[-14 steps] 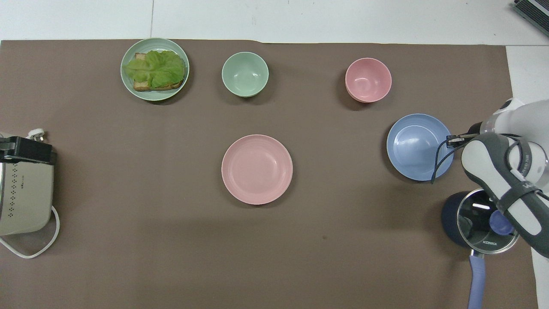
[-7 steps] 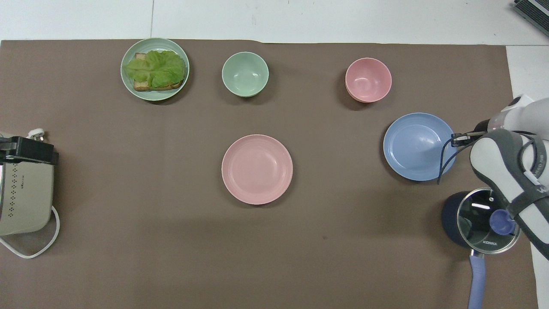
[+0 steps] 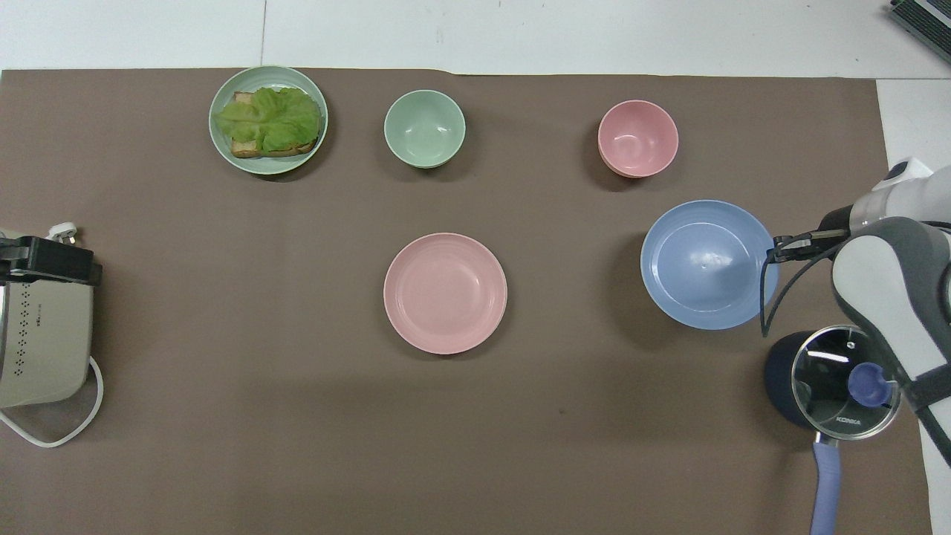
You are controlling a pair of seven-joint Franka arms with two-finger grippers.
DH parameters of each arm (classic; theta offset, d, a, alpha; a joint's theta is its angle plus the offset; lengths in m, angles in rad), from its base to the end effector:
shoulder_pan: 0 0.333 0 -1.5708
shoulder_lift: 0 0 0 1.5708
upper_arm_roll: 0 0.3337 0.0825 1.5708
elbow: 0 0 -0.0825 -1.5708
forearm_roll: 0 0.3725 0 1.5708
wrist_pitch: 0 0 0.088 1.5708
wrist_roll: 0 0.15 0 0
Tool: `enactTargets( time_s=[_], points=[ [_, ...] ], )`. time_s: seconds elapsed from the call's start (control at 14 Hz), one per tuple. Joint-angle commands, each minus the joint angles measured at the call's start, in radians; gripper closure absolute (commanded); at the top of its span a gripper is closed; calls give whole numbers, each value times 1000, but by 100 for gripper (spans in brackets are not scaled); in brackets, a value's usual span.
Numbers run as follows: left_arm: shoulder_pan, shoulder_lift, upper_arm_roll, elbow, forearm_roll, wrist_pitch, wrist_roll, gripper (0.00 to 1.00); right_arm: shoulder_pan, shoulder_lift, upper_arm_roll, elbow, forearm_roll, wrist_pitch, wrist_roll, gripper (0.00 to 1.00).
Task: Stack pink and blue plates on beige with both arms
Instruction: 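Grasp the blue bowl rim and carry it onto the pink bowl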
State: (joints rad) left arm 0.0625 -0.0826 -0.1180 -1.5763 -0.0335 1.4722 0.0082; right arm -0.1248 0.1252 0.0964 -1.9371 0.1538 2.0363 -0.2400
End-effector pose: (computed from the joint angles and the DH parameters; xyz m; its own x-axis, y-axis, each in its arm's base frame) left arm 0.5034 -0.0360 0.6312 0.9976 -0.0663 -0.0219 -0.0658 -0.9975 0.0239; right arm 0.5756 -0.0031 0.4000 0.9902 0.1393 0.0049 0.1384 -0.9789 -0.1501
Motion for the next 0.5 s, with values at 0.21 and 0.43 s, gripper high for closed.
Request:
enactTargets(
  time_s=[0.21, 0.43],
  points=[
    [19, -17, -6, -10, -12, -7, 6, 0, 302, 36, 0, -13, 21, 162, 373, 100],
    [20, -17, -6, -10, -12, -7, 6, 0, 411, 102, 2, -5, 23, 280, 531, 100]
  ],
)
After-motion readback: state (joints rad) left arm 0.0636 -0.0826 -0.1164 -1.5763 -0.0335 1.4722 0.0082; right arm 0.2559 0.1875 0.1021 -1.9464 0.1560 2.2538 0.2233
